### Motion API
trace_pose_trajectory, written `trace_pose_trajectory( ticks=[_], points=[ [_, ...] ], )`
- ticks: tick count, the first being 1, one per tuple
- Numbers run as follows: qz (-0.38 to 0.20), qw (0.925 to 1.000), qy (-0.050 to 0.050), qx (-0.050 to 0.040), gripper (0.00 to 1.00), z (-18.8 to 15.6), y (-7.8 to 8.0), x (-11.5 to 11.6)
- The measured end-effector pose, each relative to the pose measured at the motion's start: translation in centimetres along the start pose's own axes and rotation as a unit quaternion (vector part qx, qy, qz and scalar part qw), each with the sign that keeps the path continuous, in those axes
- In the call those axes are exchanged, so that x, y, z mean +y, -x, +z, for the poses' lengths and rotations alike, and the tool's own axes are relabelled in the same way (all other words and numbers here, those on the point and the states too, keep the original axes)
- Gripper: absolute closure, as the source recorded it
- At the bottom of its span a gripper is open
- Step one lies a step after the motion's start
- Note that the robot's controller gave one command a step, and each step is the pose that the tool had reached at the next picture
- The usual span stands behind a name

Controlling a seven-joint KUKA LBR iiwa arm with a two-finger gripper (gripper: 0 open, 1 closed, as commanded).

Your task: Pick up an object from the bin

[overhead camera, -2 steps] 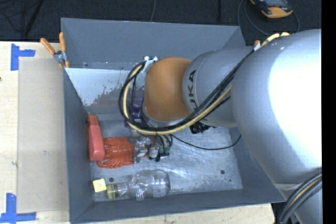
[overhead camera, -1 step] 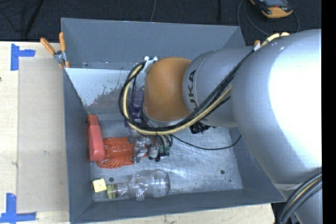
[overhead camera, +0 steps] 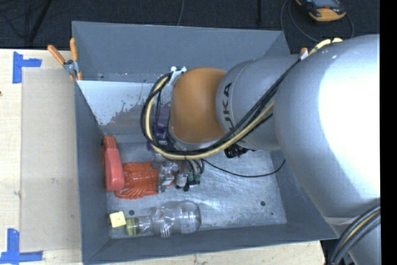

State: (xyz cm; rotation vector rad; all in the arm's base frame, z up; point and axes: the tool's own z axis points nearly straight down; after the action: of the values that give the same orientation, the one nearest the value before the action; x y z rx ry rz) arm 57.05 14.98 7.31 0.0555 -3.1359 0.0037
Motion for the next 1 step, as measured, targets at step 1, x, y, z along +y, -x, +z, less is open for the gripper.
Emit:
trace_pose_trajectory(
  ticks=[1],
  points=[
    [0.000,1.0000,0.000,-0.0013,1.00,-0.24,0.02,0.01]
  ],
)
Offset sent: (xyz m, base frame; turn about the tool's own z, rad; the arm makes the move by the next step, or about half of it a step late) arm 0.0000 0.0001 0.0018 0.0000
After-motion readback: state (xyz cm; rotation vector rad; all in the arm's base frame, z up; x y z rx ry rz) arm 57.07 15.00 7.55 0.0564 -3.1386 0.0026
